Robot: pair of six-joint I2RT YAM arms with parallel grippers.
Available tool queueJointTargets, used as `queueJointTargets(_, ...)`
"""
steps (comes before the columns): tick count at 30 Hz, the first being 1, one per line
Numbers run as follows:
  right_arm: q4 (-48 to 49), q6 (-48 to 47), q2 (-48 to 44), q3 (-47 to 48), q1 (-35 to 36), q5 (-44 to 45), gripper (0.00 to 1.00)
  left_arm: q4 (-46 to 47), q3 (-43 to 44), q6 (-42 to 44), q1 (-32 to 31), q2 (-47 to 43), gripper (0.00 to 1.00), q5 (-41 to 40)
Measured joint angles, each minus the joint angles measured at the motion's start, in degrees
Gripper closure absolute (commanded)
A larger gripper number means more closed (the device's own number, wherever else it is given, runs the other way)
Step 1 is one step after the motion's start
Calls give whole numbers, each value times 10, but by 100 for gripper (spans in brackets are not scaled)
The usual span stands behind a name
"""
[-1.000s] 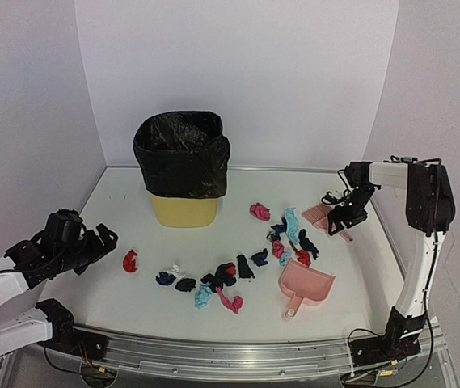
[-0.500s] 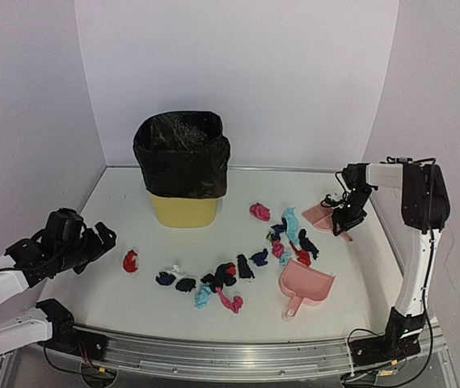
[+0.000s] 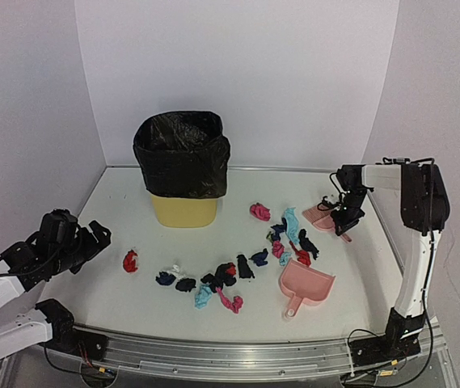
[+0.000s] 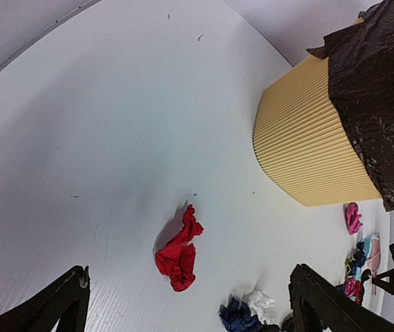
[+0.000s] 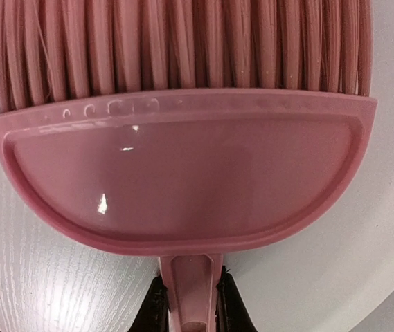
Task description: Sweep away the paper scraps from the table
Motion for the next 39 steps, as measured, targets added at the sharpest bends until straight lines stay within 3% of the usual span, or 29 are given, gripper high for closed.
queueJointTargets(7,12,38,-42,-48,5,10,100,-9,0,0,0,-42,0,-1)
queueJointTargets(12,23,90,-138,-97,6,3,100,-3,0,3,0,-58,0,20)
queueJointTargets(17,42,174,-271,-141,6,-10,100,43,0,19,0,-50,0,87)
queueJointTargets(23,52,342,-413,-251,19,-63,100,154,-1,32,0,10,1,211)
queueJointTargets(30,43,451,-509,-318,180,-134,100,317,-4,31,-43,96,0,330)
queueJointTargets(34,43,436,-513,-322,270,-155,100,378,22,39,-133,179,0,345)
queueJointTargets(39,43,383,-506,-323,350,-157,100,418,123,50,-202,335,0,402)
